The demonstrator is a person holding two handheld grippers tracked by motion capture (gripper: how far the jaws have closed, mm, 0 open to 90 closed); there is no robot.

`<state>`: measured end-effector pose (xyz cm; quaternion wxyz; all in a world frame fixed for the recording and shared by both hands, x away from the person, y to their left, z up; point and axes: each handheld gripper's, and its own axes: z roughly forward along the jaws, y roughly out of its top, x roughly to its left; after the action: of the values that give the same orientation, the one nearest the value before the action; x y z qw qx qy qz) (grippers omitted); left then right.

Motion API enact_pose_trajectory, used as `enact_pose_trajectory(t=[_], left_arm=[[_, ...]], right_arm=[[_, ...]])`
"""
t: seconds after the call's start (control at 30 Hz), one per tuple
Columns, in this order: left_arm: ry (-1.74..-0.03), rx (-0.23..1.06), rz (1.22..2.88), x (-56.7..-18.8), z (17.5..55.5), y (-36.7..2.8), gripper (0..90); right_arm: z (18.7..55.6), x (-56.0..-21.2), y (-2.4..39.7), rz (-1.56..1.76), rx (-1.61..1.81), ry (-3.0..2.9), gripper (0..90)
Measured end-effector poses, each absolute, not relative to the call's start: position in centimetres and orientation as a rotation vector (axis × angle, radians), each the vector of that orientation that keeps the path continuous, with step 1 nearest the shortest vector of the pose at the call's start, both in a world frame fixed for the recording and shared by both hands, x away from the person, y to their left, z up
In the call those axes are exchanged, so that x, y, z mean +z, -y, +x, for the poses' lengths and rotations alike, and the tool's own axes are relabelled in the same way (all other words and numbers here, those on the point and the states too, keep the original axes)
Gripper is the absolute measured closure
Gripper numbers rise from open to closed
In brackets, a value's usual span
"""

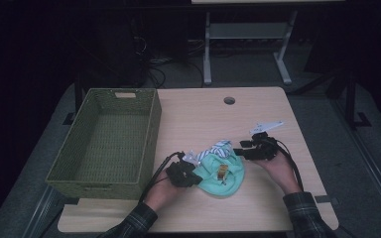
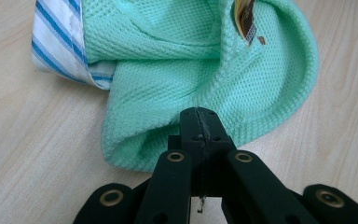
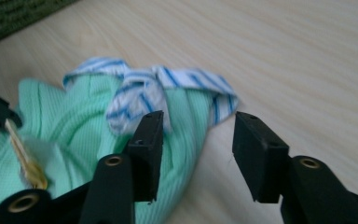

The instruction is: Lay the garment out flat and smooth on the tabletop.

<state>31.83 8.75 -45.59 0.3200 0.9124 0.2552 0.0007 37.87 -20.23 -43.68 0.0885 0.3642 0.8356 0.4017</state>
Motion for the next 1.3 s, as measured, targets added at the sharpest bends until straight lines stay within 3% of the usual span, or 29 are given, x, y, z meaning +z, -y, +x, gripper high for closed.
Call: enact_pose_trajectory(t=[0.37, 0.77, 0.87, 0.97, 1.3], left_arm=[[-0.655, 0.007, 2.423, -45.5, 31.9, -8.8, 89.4], [-0.65, 0.02, 2.433, -45.4, 31.8, -8.6, 89.5], [-0.649, 0.022, 2.435, -45.4, 31.8, -8.6, 89.5], [-0.649, 0.023, 2.436, -45.4, 31.8, -8.6, 89.4], [-0.653, 0.024, 2.436, -45.4, 31.8, -8.6, 89.5]], right_arm=[[41.2, -44.4, 18.5, 1.113, 1.205, -2.5, 66.8], [41.9, -46.7, 16.8, 1.105, 1.133, -2.591, 72.6], [41.8, -46.9, 16.6, 1.09, 1.113, -2.585, 82.7], [41.7, -47.0, 16.6, 1.083, 1.115, -2.588, 87.5], [41.2, -45.8, 16.8, 1.059, 1.104, -2.562, 89.1]])
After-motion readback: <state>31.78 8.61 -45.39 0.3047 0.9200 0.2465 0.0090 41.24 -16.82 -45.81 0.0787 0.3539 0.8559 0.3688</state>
